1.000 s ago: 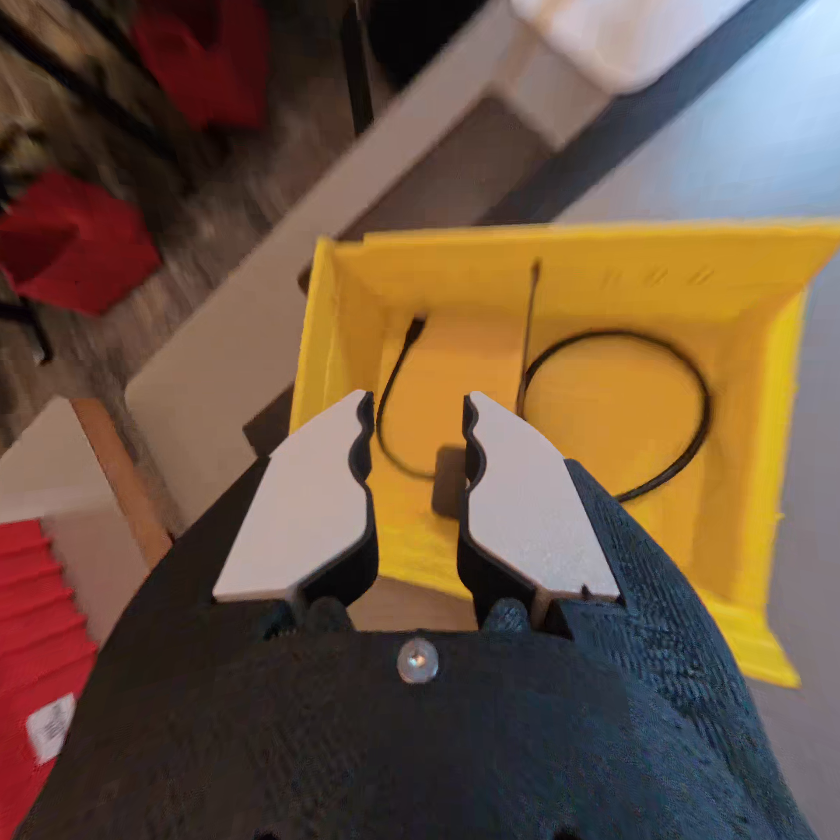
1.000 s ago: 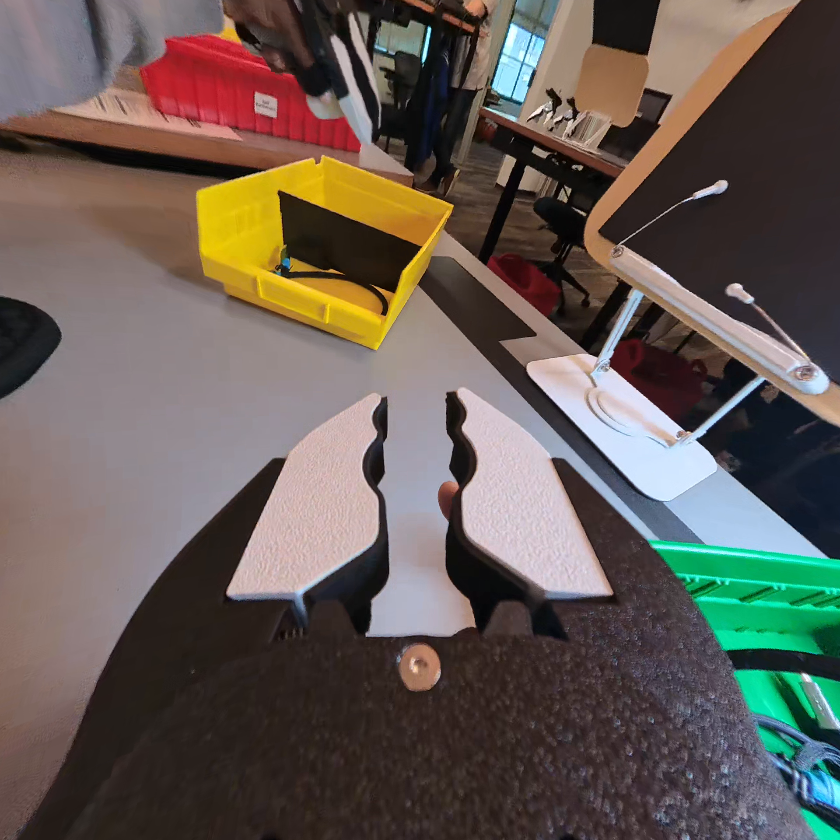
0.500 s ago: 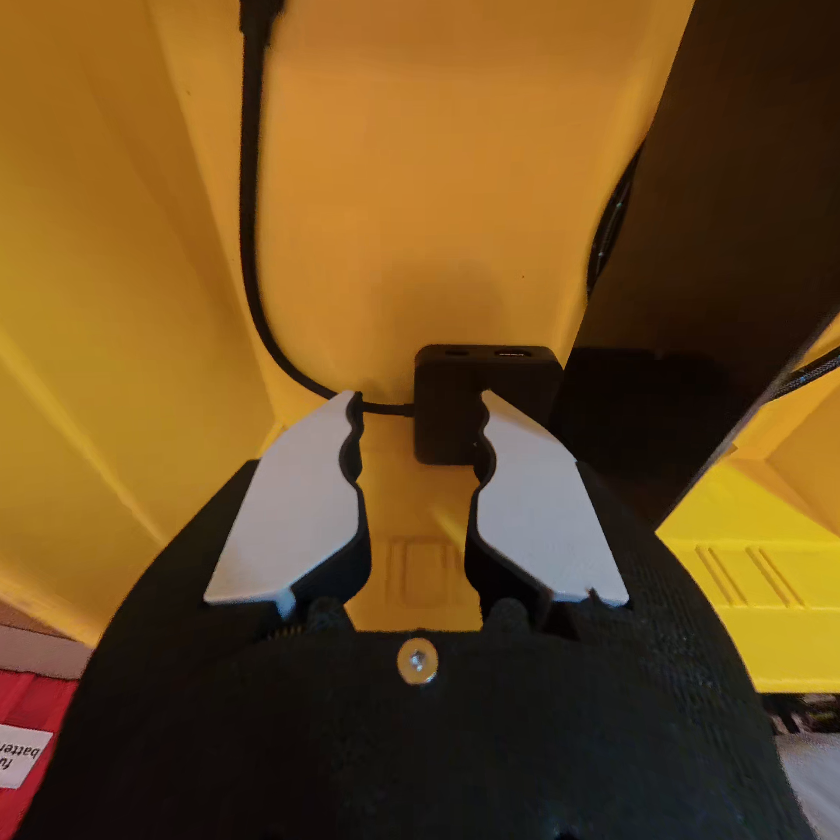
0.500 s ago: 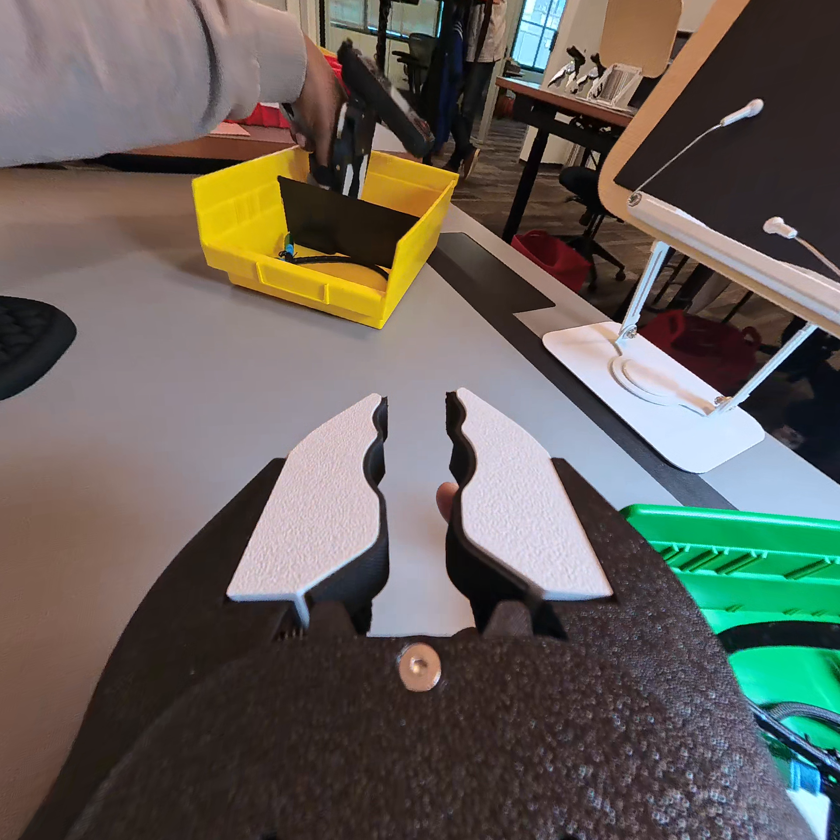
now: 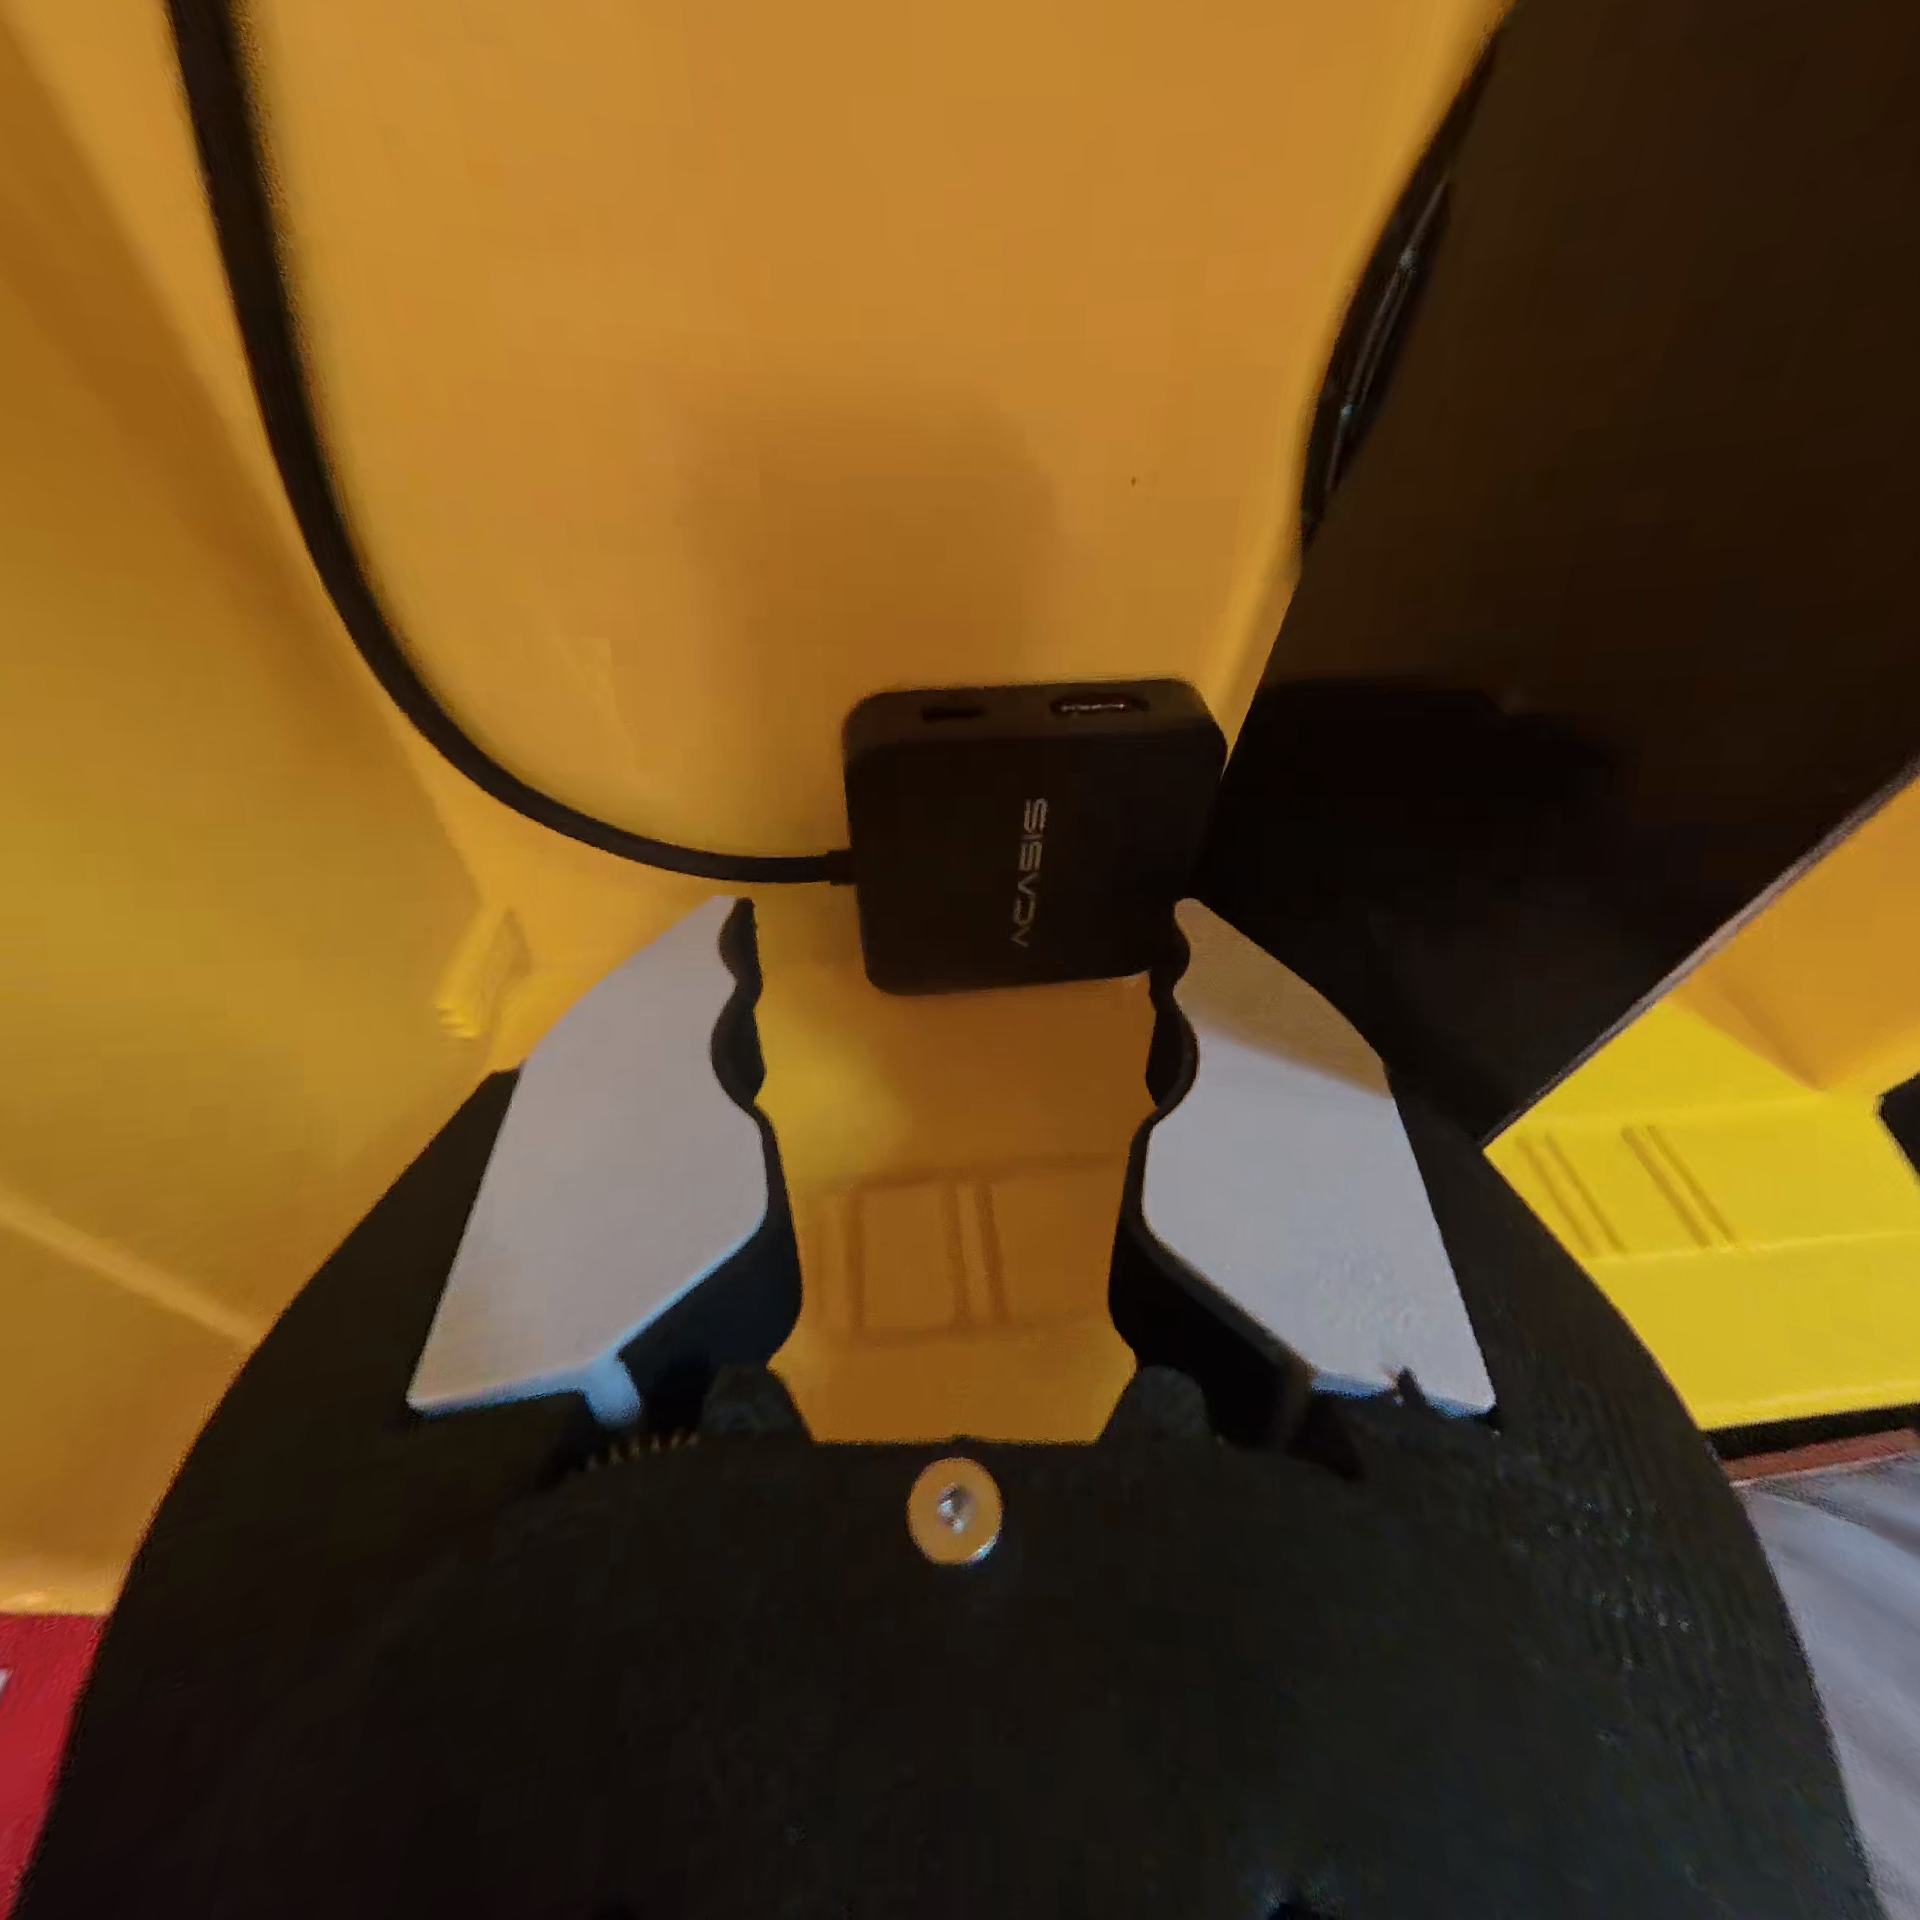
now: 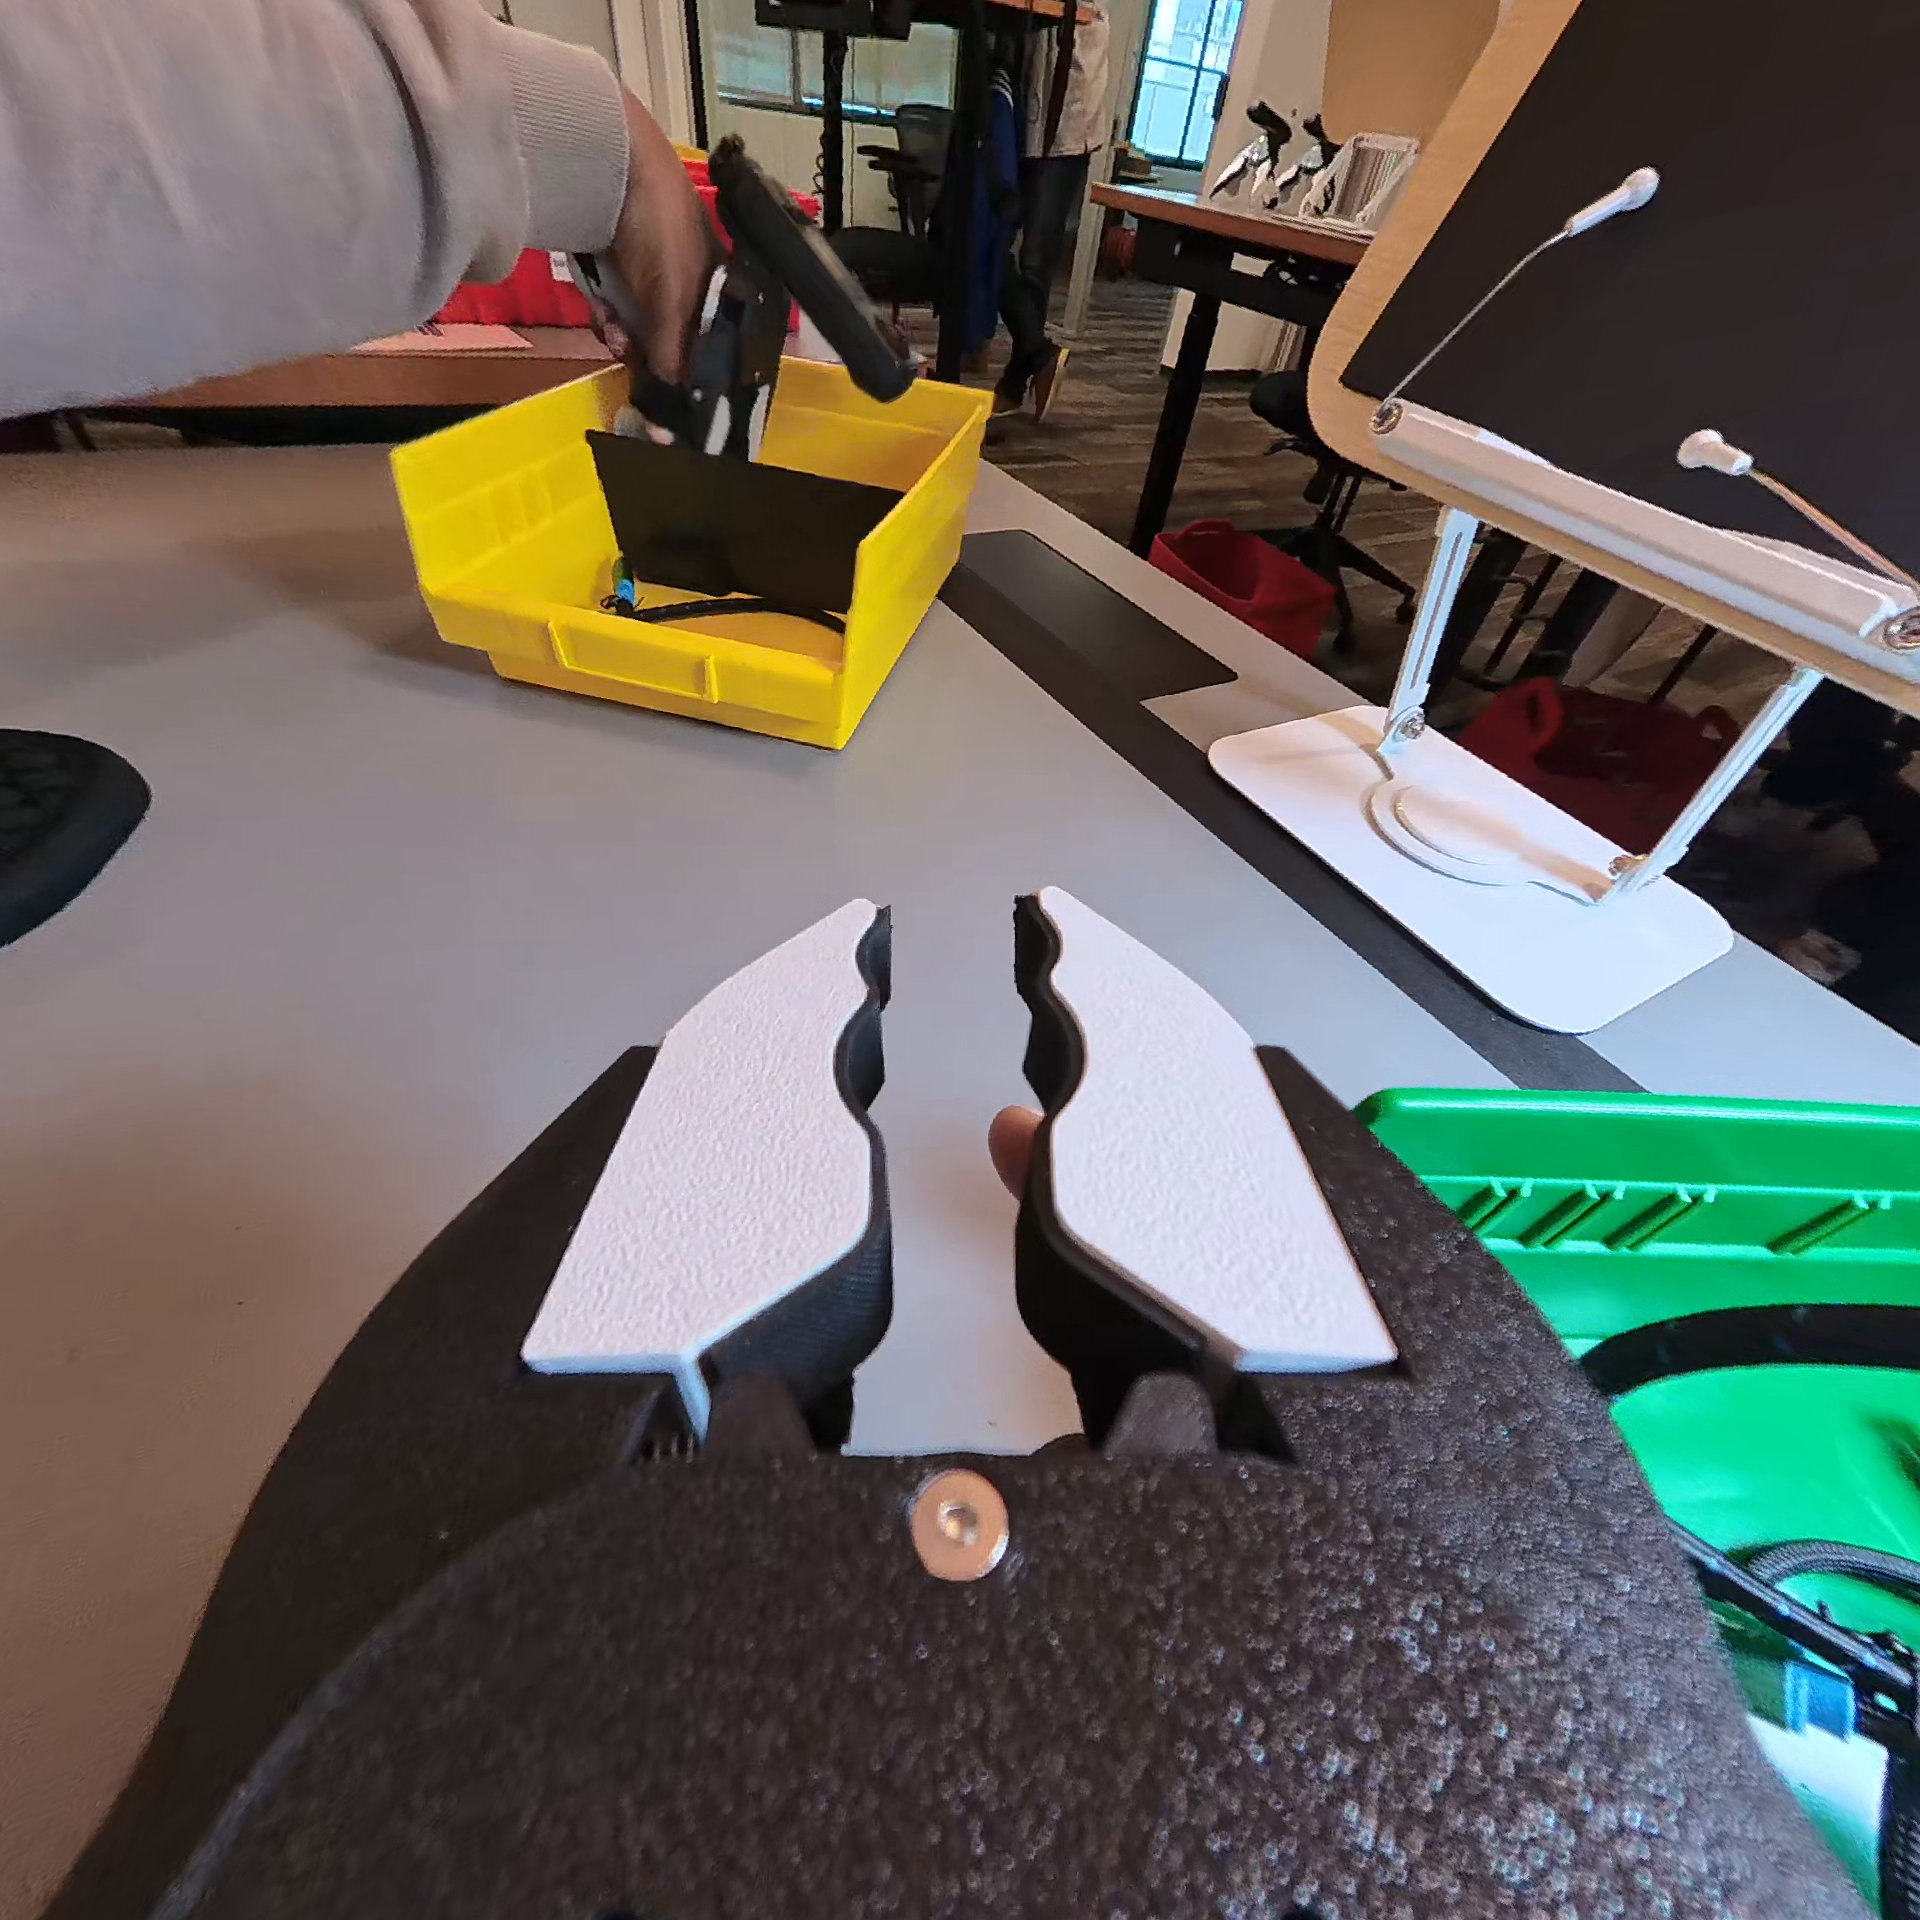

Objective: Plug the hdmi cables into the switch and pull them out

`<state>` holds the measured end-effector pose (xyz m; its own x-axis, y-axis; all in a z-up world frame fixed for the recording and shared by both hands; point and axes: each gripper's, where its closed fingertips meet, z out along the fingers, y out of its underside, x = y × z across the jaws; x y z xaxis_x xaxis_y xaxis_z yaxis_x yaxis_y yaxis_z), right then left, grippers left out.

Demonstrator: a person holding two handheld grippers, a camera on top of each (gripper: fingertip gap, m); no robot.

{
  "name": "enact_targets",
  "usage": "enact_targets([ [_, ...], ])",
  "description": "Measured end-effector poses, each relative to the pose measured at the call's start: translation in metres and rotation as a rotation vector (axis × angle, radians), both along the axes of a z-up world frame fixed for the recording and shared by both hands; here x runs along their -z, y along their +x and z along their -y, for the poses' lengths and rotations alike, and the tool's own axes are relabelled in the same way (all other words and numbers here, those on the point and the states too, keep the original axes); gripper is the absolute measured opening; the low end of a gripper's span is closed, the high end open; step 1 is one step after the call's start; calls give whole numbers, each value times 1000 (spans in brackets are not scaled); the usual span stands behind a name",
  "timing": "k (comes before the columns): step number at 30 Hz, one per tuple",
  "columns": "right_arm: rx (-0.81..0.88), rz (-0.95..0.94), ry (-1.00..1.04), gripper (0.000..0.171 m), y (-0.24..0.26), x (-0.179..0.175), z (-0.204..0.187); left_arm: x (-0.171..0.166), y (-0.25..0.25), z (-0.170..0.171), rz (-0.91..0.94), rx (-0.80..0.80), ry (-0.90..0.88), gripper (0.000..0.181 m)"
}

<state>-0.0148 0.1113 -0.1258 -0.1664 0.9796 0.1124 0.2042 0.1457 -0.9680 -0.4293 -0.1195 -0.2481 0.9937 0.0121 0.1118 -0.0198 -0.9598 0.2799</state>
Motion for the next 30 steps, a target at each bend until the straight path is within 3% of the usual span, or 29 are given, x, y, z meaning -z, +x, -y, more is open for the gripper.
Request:
enact_targets([
  [8,119,-11,91,23,-2,0,-12,4,4,-3,-20,12,73,67],
  [12,150,-16,87,23,-1,-2,-16,3,0,-4,-42,31,109,53],
  [20,164,-1,81,23,-2,4,-20,4,-7,-5,-80,58,68,67],
  [30,155,-2,61,23,-2,4,-21,5,1,-7,-31,118,81,67],
])
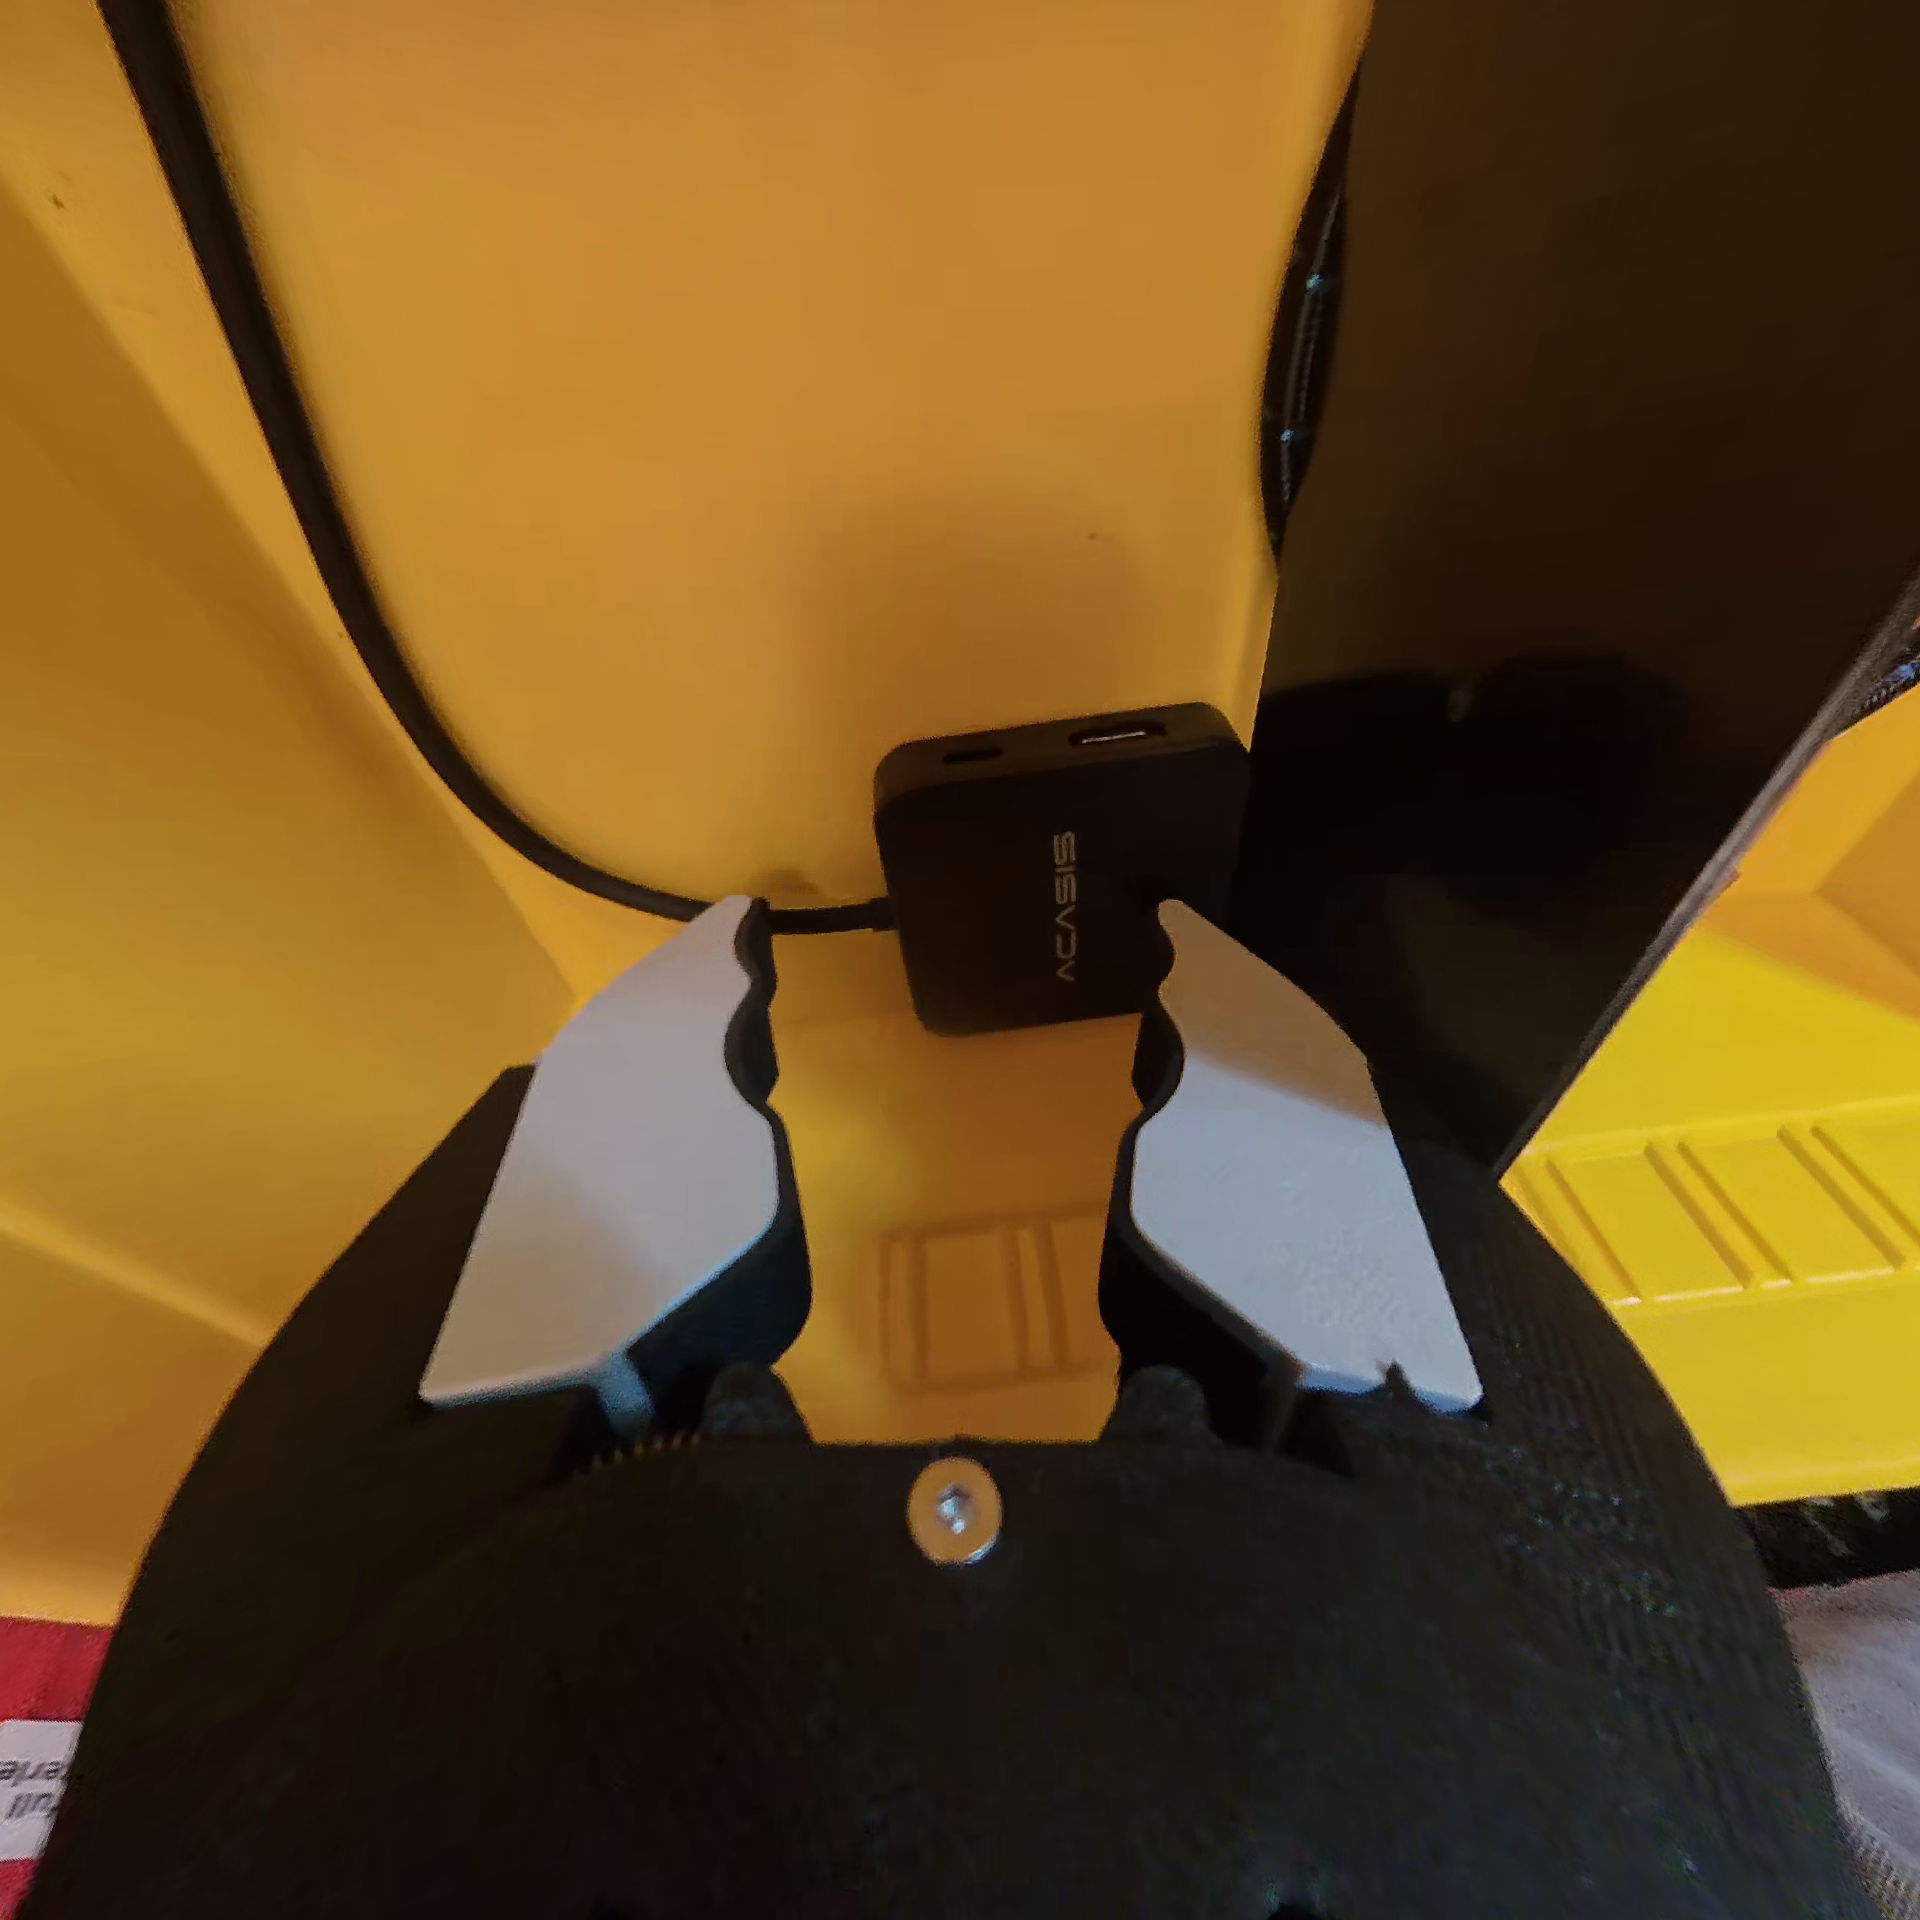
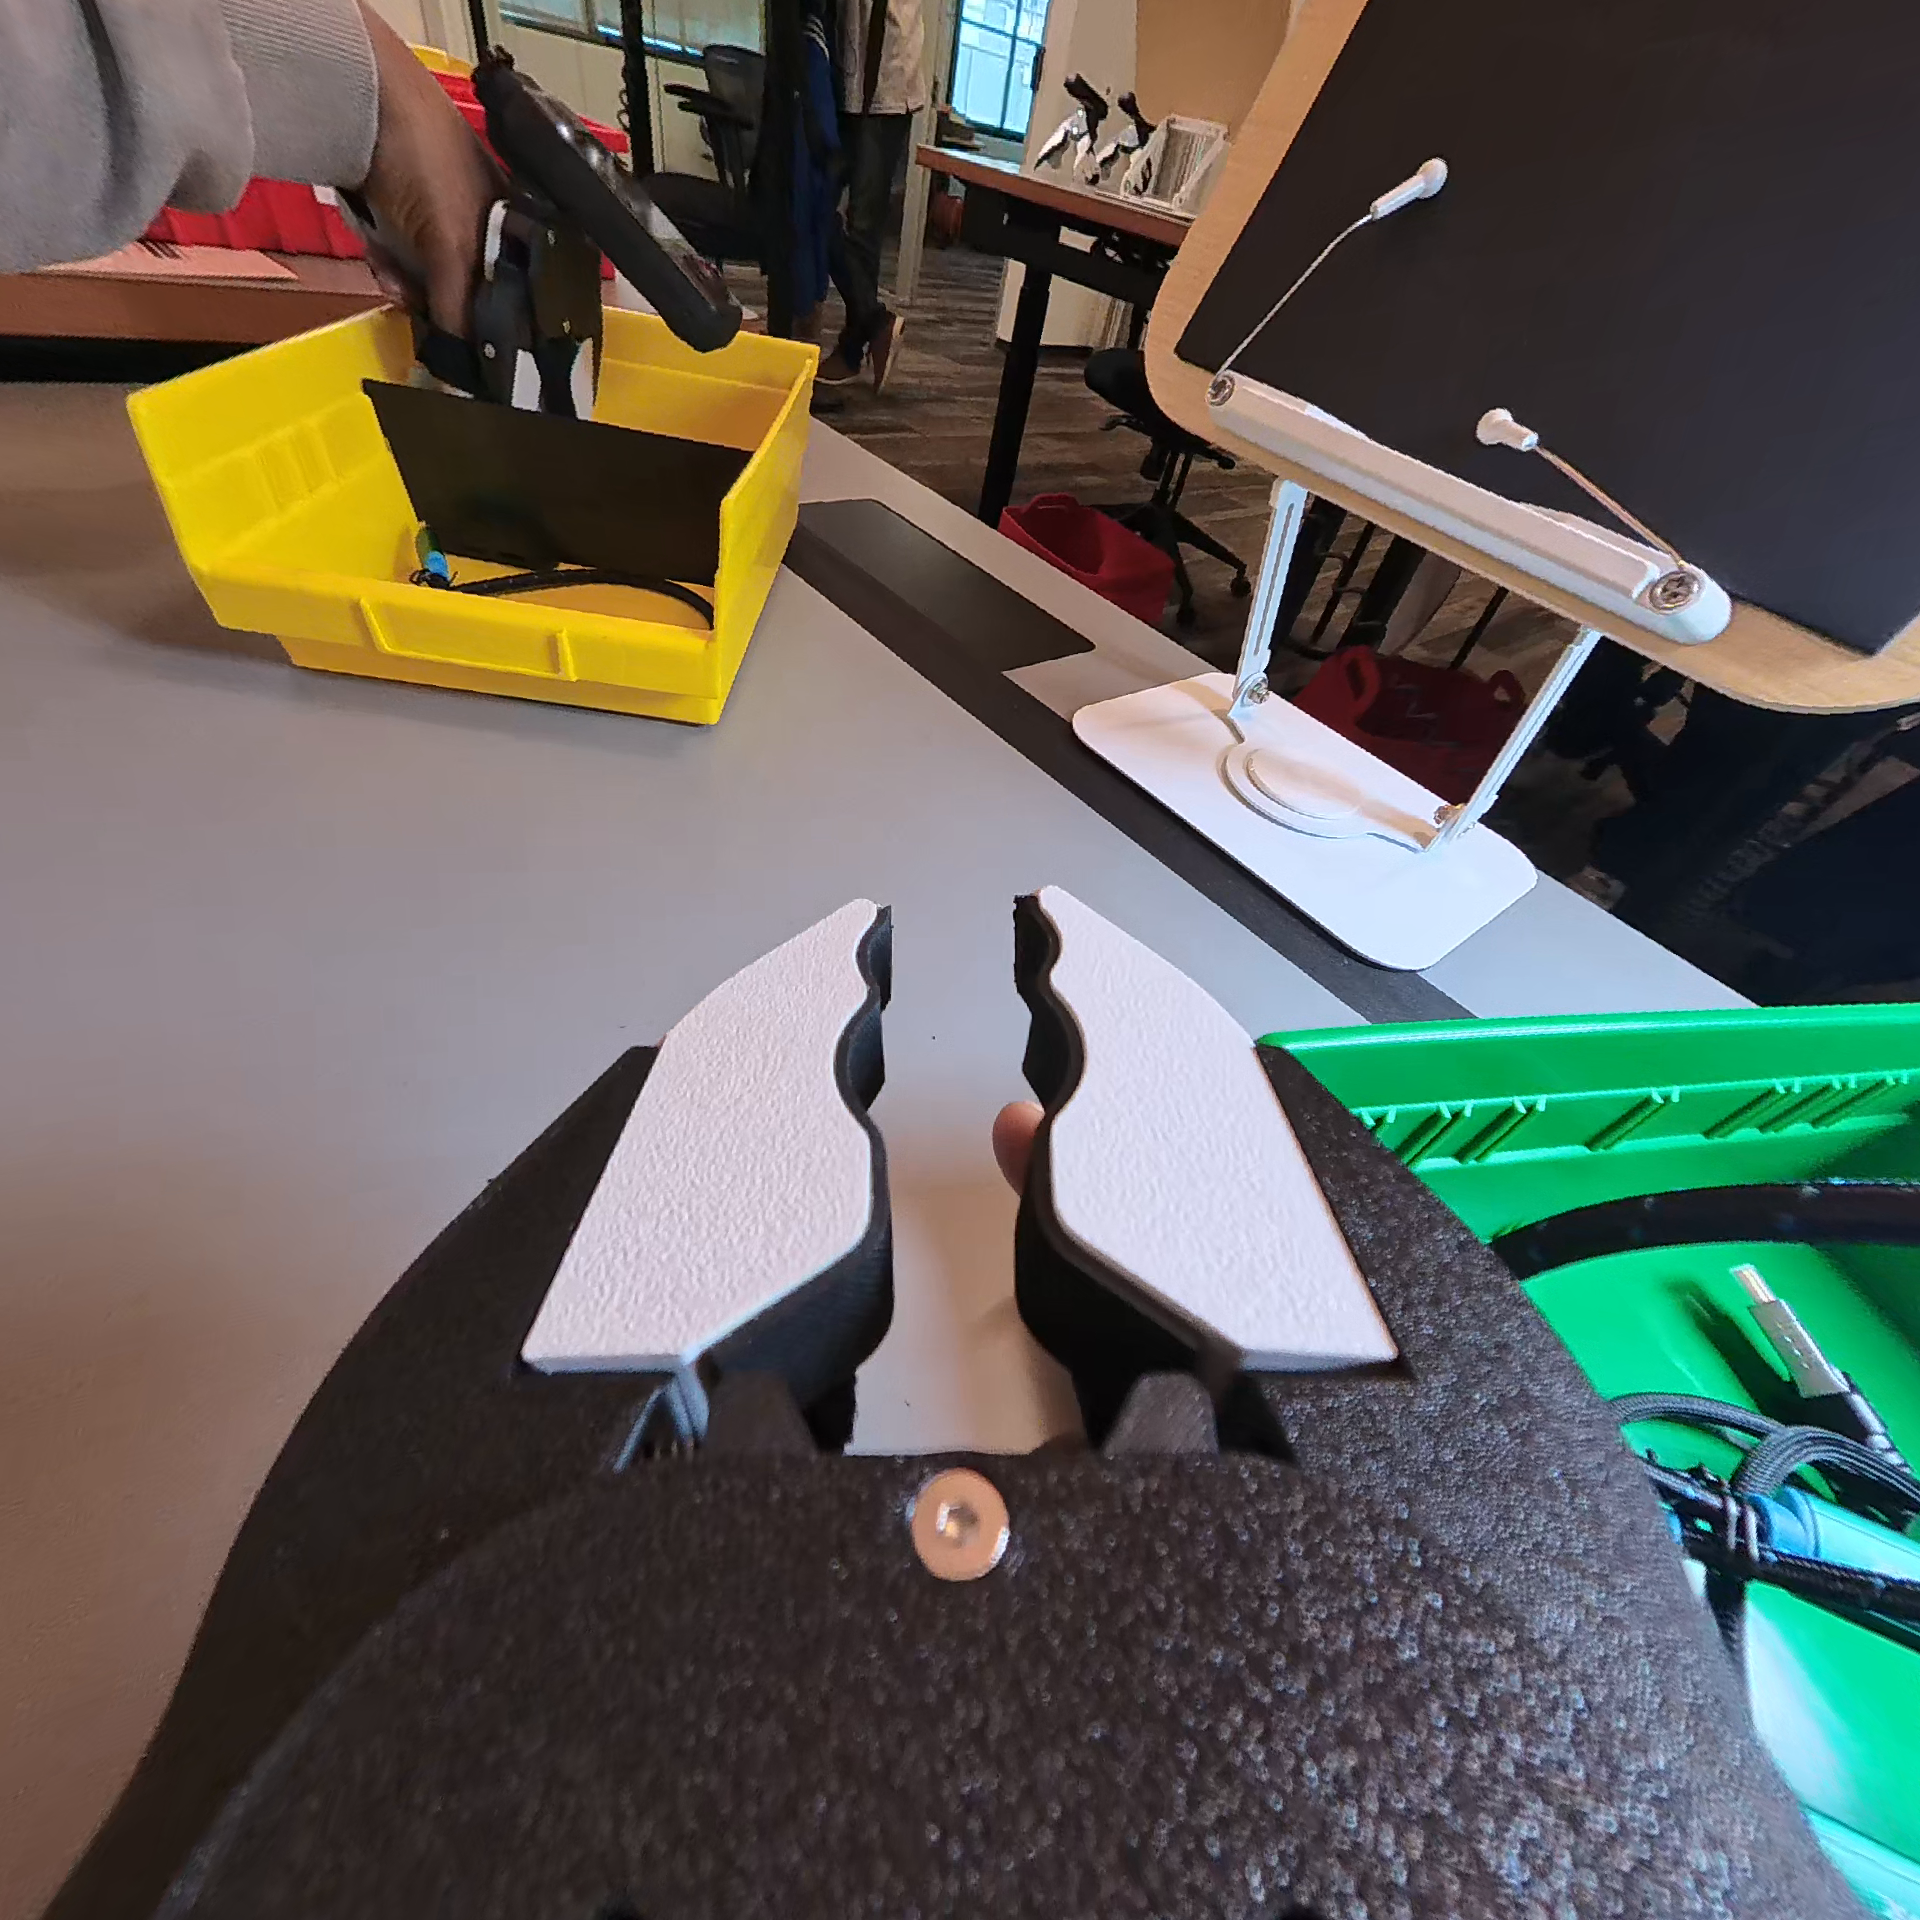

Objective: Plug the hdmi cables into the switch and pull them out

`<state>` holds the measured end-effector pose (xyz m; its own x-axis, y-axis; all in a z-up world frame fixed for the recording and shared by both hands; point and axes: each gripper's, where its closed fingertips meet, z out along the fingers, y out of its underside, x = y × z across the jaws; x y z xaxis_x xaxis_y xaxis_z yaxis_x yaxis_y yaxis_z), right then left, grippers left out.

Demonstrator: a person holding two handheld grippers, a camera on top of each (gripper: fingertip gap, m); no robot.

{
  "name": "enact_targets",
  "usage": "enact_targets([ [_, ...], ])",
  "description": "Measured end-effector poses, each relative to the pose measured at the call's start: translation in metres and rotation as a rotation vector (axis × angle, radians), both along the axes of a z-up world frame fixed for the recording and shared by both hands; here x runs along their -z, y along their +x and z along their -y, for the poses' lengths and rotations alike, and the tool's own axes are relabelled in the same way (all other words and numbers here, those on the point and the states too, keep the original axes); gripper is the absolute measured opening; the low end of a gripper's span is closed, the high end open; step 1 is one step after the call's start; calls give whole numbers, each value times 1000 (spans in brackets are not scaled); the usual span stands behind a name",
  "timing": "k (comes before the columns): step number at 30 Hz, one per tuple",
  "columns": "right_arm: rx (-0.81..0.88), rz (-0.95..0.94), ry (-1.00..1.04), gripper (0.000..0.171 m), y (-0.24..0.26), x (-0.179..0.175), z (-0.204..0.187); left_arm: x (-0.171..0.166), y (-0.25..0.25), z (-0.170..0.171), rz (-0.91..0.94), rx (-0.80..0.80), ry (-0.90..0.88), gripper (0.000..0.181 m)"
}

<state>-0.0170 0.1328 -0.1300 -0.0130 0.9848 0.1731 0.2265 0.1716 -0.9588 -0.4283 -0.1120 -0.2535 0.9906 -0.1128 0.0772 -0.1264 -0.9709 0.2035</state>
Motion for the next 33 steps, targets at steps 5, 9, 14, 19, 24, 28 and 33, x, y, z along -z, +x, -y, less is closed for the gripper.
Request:
enact_targets([
  [5,-4,8,8,23,0,2,1,3,18,6,87,2,-20,65],
  [9,-9,2,10,23,1,-2,3,4,26,11,92,21,-48,73],
  [14,-6,-13,15,23,5,-8,2,4,25,12,75,15,-37,78],
  [19,-4,-17,27,22,5,-11,2,-1,29,10,81,35,27,46],
  [24,-1,-10,37,22,5,-10,1,-6,7,8,-70,128,65,0],
  [28,4,-5,32,22,5,-7,-2,-14,7,2,-64,120,116,17],
  [33,1,2,26,22,3,-5,-1,-7,24,11,23,96,57,57],
])
